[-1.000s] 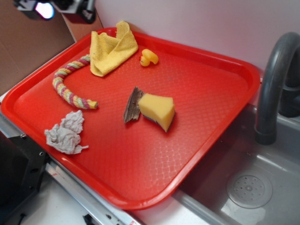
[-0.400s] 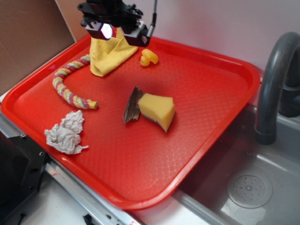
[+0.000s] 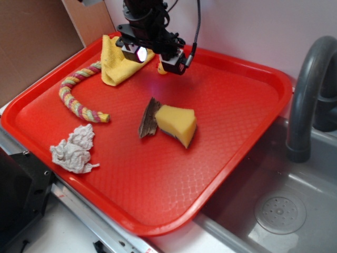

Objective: Grab the yellow duck.

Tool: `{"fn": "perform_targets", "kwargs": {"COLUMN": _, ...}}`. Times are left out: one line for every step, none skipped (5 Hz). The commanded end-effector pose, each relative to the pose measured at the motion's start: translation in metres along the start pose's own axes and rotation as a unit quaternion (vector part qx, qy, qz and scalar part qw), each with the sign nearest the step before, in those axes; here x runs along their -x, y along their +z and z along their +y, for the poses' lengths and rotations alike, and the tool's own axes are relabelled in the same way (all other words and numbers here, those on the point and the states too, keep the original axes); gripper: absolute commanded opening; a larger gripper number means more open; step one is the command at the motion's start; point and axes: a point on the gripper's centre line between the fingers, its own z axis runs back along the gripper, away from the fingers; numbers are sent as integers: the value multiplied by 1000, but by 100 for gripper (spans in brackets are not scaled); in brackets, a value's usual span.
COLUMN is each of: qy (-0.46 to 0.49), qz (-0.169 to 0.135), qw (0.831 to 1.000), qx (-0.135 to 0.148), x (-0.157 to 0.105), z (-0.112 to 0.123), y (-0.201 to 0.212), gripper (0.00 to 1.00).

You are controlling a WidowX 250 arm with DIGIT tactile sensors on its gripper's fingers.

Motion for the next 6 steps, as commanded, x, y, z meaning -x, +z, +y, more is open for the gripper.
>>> {"fn": "perform_targets", "kwargs": {"qy": 4, "qz": -3, "qw": 1000, "qx": 4, "x": -9, "z": -2, "y": -8, "gripper": 57}}
{"fn": "perform_targets", "kwargs": {"qy": 16, "qz": -5, "qw": 1000, "qx": -6, "x": -8, "z": 1, "y": -12, "gripper": 0}}
{"fn": "perform_targets", "kwargs": {"qy": 23, "qz": -4, "qw": 1000, "qx": -7, "x": -7, "z": 4, "y": -13, "gripper": 0}}
{"fn": "perform_targets", "kwargs": {"qy": 34, "qz": -1, "qw": 999, "qx": -32, "x": -6, "z": 8, "y": 2, "gripper": 0}}
{"fn": "perform_targets", "kwargs": {"qy": 64, "qz": 16, "qw": 998, "qx": -2, "x": 10, "z": 11, "y": 52, "gripper": 0}}
{"fn": "perform_targets", "kwargs": {"qy": 76, "qz": 39, "qw": 996, "qx": 37, "x": 31, "z": 11, "y": 96, "gripper": 0}}
